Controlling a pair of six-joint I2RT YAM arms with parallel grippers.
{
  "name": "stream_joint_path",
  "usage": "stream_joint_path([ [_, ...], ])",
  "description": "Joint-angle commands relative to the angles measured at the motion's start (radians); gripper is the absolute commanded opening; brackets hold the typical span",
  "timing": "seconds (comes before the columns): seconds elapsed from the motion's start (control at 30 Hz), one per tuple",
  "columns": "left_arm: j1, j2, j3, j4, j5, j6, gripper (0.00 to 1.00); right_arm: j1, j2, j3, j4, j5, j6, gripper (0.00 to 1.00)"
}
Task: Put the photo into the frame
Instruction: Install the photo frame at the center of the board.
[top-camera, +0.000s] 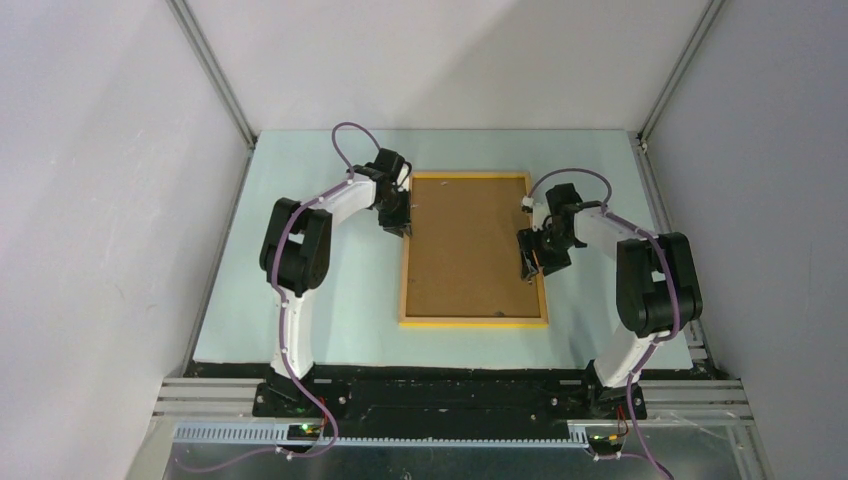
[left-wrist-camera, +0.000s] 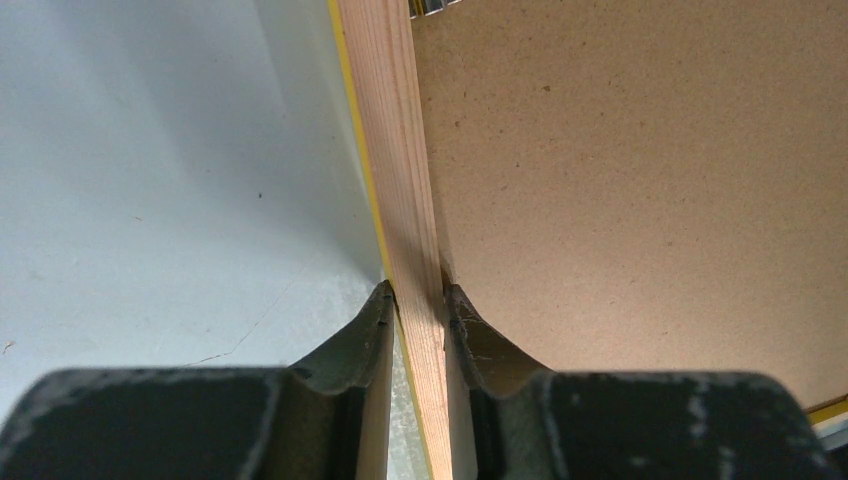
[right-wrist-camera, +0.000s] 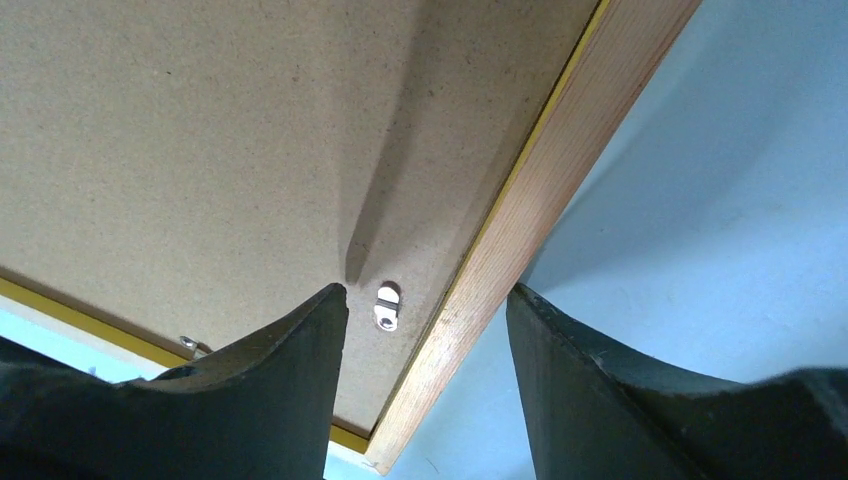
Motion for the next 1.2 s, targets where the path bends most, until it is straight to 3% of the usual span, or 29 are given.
stream_joint_path([
  [0.0,-0.023,0.004,-0.024,0.001,0.027,-0.007,0.00,0.018,-0.021,-0.021,0.023,0.078,-0.002,0.63],
  [0.3,-0.023,0.005,-0.025,0.001,0.027,-0.005,0.00,0.030,-0.024,-0.023,0.027,0.103,-0.008,0.60],
  [0.9,-0.023,0.009,-0.023,0.000,0.026,0.001,0.00,0.023,-0.028,-0.023,0.022,0.071,-0.036,0.39],
  [1.17,-0.023,0.009,-0.020,0.000,0.028,0.002,0.00,0.023,-0.030,-0.024,-0.012,0.038,-0.083,0.42],
])
